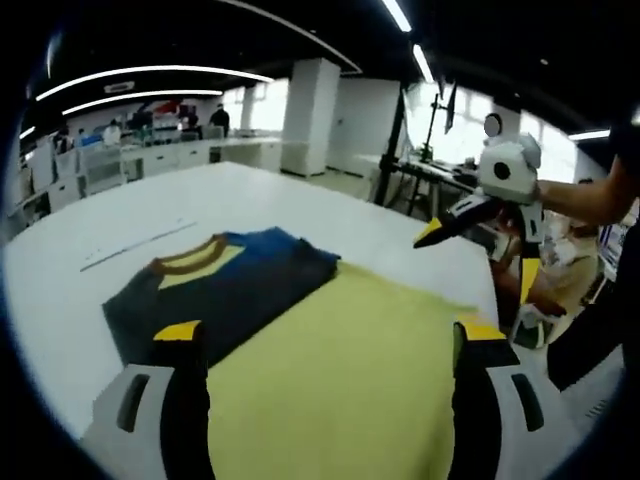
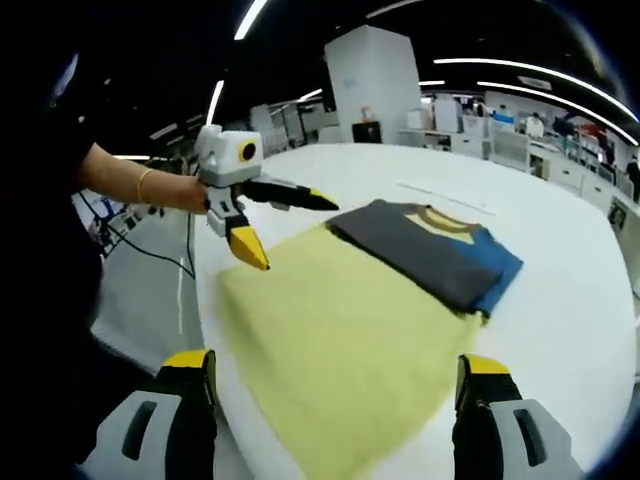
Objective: Fold the garment on the visible template until the final outline fits inside the template.
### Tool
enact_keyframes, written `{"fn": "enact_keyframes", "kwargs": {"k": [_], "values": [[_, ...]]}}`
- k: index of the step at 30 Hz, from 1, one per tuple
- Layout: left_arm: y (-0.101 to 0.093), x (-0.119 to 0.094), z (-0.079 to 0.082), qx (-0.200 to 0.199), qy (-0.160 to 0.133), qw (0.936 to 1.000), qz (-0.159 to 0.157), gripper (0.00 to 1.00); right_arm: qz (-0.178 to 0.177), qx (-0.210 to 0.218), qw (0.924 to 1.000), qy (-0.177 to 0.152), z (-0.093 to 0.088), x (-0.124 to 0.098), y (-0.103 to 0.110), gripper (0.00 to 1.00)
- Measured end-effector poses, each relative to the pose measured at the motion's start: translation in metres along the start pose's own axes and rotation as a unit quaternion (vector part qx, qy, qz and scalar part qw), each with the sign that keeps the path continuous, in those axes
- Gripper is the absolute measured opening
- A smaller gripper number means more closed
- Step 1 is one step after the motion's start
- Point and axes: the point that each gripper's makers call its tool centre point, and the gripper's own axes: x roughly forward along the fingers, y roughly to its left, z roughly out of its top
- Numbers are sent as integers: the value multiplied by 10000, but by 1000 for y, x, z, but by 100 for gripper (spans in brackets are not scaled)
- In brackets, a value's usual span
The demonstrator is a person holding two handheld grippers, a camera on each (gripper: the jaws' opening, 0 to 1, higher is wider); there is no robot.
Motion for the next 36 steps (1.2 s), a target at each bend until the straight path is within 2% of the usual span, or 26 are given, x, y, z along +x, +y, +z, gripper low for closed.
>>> {"fn": "enact_keyframes", "kwargs": {"k": [10,14,21,31,36], "values": [[-18,-35,-35,-50,282,9996,13,98,12,-133,9998,166,-10,-2,7,97],[-25,-48,-51,-59,478,9988,-9,96,37,-179,9996,195,-14,-1,10,94],[-33,-70,-70,-11,625,9980,36,91,61,-301,9990,327,-26,-1,14,85],[-35,-97,-100,436,1036,9935,158,75,19,-431,9976,548,-47,-3,18,72],[-37,-104,-110,539,1178,9913,226,60,-80,-522,9964,664,-57,-3,18,64]]}}
